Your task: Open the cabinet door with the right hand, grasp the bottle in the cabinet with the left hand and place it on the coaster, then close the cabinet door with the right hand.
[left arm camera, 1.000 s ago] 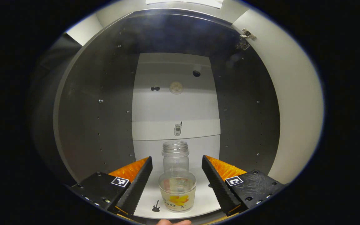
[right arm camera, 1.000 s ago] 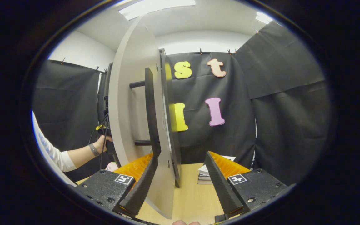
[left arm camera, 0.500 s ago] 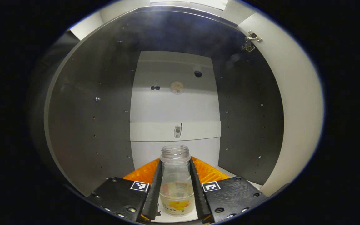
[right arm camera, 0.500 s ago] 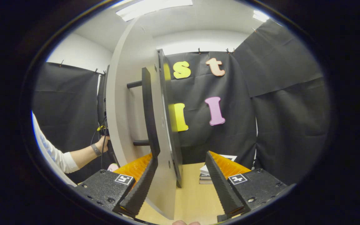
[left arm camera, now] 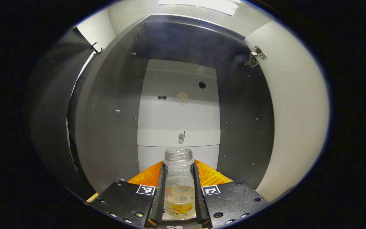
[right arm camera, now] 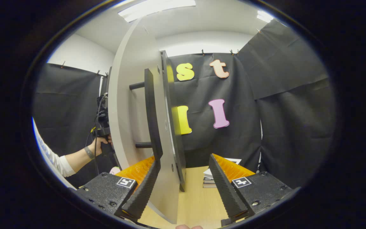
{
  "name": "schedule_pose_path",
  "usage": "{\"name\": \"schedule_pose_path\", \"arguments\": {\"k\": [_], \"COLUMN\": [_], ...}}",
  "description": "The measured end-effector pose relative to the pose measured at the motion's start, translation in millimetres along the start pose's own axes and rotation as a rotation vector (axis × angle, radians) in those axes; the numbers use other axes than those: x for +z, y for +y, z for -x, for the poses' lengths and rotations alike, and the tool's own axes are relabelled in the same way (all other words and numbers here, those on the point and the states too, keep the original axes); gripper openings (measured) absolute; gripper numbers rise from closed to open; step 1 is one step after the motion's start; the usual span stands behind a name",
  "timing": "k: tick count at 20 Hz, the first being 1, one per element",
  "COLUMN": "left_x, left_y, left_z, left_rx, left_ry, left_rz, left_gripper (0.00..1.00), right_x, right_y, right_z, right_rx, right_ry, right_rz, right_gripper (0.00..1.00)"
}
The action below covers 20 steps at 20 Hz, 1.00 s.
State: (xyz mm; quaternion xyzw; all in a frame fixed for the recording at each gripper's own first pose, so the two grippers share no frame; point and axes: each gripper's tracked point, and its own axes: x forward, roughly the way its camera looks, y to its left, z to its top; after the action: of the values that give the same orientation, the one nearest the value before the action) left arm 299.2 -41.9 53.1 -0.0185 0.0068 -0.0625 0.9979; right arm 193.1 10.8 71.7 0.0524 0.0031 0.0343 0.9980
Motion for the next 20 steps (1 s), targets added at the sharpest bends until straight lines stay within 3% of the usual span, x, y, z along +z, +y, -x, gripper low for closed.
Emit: {"name": "schedule_pose_path", "arguments": {"k": [8, 13, 20], "left_x": [-16, -52, -125], "left_y": [36, 66, 98], "left_z": [100, 166, 242], "left_rx": [0.058, 0.175, 0.324], "left_ry": [-0.023, -0.043, -0.025], "left_rz": [-0.015, -0.094, -0.094], "left_gripper": [0.39, 0.39, 0.39], "right_x": [-2, -2, -1], "right_y": [-1, -1, -2], "right_z": [-1, 0, 3], "right_rx": [0.009, -0.001, -0.045], "right_ry": [-0.029, -0.022, -0.026], "right_rz": [-0.019, -0.032, -0.015], "right_gripper": [0.95, 0.95, 0.95]}}
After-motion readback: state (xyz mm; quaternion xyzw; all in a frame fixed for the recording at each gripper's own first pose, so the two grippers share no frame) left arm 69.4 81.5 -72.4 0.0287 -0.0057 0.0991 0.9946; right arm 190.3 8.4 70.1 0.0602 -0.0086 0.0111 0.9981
